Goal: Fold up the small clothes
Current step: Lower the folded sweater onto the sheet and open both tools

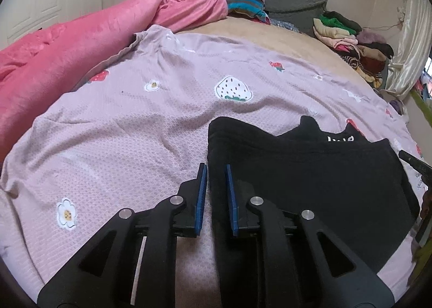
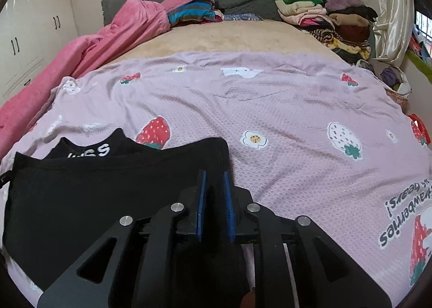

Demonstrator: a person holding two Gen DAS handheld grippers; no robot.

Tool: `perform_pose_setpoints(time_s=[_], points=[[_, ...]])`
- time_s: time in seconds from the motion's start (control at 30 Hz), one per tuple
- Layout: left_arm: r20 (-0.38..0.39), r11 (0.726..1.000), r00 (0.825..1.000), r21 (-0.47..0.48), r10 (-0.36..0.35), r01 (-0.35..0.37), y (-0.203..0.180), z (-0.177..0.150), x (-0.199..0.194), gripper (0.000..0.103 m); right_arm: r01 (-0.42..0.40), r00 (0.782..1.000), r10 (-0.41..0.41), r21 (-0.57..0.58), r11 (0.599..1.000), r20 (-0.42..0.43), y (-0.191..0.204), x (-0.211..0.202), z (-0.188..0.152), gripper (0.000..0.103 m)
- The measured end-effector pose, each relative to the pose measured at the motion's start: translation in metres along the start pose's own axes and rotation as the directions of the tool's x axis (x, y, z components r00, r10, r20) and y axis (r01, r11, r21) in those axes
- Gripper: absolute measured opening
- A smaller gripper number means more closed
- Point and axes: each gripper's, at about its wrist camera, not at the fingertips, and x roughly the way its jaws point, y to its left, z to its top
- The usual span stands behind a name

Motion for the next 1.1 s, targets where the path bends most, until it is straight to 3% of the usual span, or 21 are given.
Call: perform_pose_setpoints(time_s=[0.17,0.33,0.77,1.1], points=[[0.000,1.000,1.000,-0.004,0.012,-0.012,0.000,-0.001,-0.013,0.019,-0.026,1.000,0.026,-0.010,1.000,0.002,0.001,-0.020,-0.006,0.026],[0.010,1.000,1.000,0.026,0.002,-0.002,-0.010,-0.011,-0.037,0.030,-0.065,0.998,0.065,-0.042,0.997,-0.002,0.008,-0.045,-0.018,0.032],[-0.033,0.994,0.998,0.096,-0.046,0.049,-0.054,-0.054,-0.072,0.044,-0.126,0.992,0.121,-0.132,0.983,-0.045,0.031,-0.087,-0.063,0.036],[-0.098,0.992,0.995,0.118,-0.024,0.036,-0.064,-0.075,-0.067,0.044,-0.157,0.986,0.145,-0.154,0.975,-0.089,0.047,-0.082,-0.077,0.037]])
